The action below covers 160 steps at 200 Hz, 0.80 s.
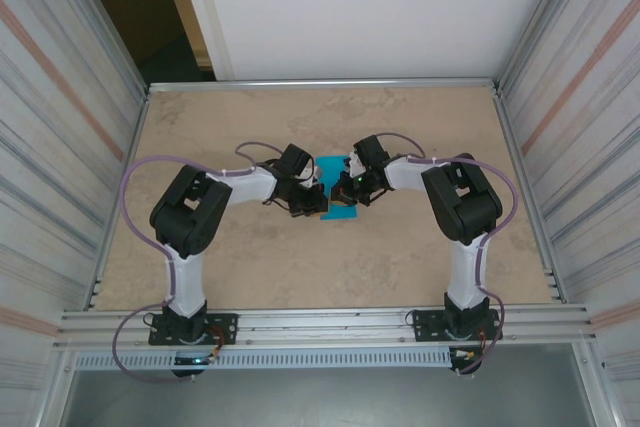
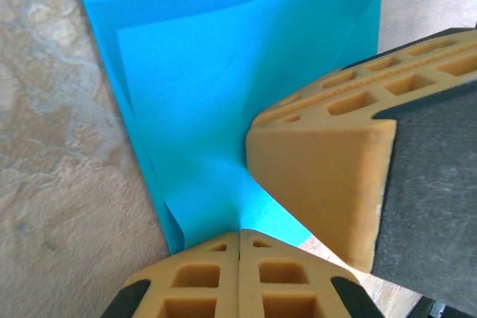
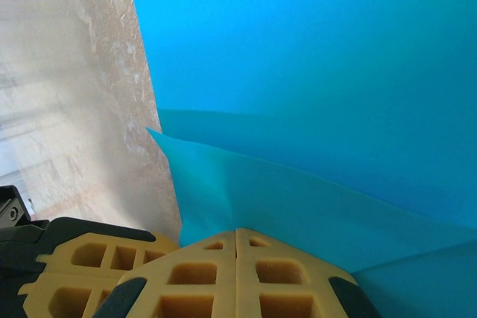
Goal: Fold a paper plane with a square sheet of paper (pick it up from the middle)
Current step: Fold the triangle a second time at the center of the table.
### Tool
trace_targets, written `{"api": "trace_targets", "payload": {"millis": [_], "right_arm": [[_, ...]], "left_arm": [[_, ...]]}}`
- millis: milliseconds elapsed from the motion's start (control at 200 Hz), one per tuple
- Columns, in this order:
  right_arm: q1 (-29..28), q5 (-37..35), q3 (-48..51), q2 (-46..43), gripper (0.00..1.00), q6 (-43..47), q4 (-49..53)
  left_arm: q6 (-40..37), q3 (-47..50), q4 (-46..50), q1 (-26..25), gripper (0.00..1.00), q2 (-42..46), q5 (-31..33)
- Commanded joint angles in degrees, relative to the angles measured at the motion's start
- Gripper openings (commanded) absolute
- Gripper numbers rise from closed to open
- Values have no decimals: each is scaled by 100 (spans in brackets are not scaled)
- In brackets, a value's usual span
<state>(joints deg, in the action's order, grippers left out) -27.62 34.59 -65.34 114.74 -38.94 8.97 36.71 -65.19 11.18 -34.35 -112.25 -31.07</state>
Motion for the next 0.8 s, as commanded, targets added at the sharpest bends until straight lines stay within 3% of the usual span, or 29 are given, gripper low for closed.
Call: {"api": "trace_targets", "payload": {"millis": [0,501,797], "right_arm": [[66,-384,214,332,1,-9,249],[98,-487,267,467,0,-72,324],[142,-493,352,484,0,-176,290]], "left_arm": [[76,-27,-332,41,2,184,-315],[-312,329,570,35,2,-17,67],[-908,807,1281,215,2,692,290]]}}
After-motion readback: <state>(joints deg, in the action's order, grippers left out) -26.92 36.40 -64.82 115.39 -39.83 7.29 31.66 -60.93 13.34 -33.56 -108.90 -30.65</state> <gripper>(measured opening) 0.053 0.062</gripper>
